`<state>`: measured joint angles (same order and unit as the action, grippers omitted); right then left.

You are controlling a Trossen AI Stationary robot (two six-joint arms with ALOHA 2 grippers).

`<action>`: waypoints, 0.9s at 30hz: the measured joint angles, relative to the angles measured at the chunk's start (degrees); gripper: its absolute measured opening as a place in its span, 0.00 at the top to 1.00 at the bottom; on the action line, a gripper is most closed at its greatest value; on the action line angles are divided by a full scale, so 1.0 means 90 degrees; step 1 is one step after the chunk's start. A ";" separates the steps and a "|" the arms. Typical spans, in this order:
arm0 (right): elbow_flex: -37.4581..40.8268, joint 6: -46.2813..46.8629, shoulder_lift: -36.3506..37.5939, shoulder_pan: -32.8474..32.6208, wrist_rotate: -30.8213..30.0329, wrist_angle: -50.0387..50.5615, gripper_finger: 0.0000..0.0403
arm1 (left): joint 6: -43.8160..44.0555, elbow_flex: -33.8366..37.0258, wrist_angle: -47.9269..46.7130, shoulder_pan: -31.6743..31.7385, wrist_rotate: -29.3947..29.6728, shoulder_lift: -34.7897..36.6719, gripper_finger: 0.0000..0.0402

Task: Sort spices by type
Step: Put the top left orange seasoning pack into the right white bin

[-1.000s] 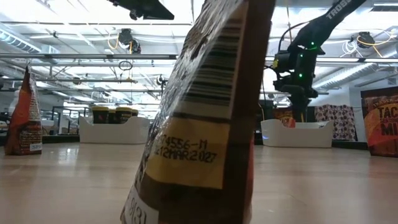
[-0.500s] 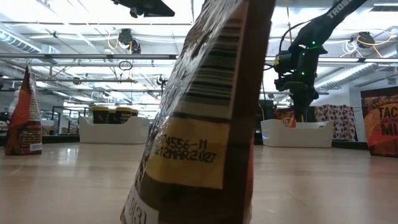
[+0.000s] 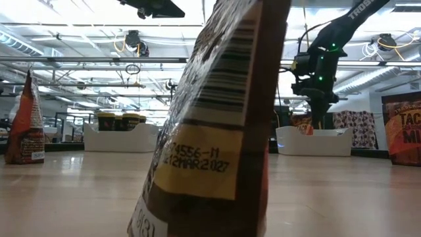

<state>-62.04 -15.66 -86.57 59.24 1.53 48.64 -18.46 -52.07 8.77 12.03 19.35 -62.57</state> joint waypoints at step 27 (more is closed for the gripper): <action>-0.0002 -0.0192 -0.0016 0.0260 -0.0513 -0.0581 1.00 | -0.0153 -0.0002 0.0016 0.0000 -0.0181 -0.0002 0.98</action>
<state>-62.06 -17.39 -86.72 61.58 -3.09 43.41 -19.84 -52.10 8.91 12.03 17.73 -62.59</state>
